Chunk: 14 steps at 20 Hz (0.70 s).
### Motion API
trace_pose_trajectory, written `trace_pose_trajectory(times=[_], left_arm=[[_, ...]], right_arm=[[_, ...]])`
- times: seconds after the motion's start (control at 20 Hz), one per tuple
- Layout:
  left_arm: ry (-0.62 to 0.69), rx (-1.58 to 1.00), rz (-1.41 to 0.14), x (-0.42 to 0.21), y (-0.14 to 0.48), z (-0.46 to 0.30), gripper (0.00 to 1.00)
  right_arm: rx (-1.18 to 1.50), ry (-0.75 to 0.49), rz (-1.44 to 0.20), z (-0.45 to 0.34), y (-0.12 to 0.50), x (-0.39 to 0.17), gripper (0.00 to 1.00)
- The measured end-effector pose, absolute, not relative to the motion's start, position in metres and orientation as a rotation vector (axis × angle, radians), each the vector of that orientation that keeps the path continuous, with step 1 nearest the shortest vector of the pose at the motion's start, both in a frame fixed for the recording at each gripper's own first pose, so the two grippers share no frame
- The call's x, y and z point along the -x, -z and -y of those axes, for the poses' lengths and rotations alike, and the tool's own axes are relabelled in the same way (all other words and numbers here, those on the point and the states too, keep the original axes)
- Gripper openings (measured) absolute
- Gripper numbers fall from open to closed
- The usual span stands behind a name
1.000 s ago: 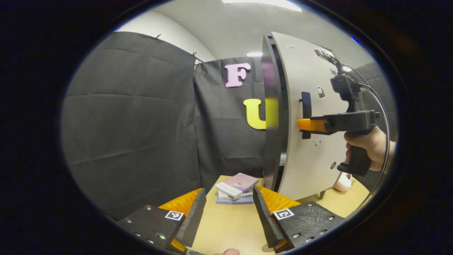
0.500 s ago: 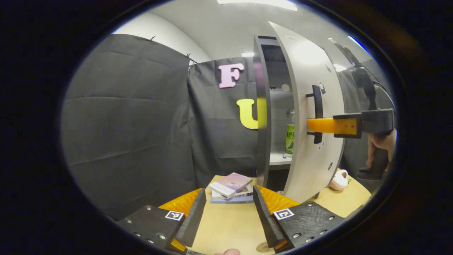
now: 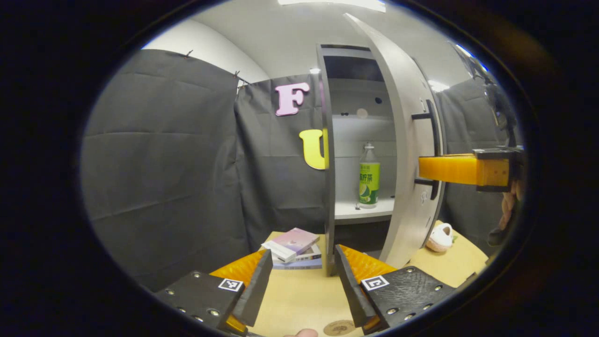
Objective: Open the cabinet door with the right hand, grasp the bottle in the cabinet with the left hand and place it on the coaster, then close the cabinet door with the right hand.
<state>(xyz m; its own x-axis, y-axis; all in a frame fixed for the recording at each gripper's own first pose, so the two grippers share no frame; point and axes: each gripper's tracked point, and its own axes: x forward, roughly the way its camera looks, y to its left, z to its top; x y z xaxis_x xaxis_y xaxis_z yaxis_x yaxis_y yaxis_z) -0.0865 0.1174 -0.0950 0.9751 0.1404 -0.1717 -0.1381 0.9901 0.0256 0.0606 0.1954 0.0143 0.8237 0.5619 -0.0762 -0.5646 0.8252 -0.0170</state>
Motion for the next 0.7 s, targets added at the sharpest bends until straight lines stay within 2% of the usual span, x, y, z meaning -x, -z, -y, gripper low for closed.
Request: trace_pose_trajectory(times=[0.45,0.7], left_arm=[[-0.106,-0.024,-0.168,0.070,0.086,-0.067,0.80],[-0.072,-0.040,-0.168,0.057,0.084,-0.041,0.80]], right_arm=[[0.033,-0.677,-0.044,-0.159,-0.015,-0.038,0.24],[0.028,-0.630,-0.047,-0.130,-0.015,-0.024,0.22]])
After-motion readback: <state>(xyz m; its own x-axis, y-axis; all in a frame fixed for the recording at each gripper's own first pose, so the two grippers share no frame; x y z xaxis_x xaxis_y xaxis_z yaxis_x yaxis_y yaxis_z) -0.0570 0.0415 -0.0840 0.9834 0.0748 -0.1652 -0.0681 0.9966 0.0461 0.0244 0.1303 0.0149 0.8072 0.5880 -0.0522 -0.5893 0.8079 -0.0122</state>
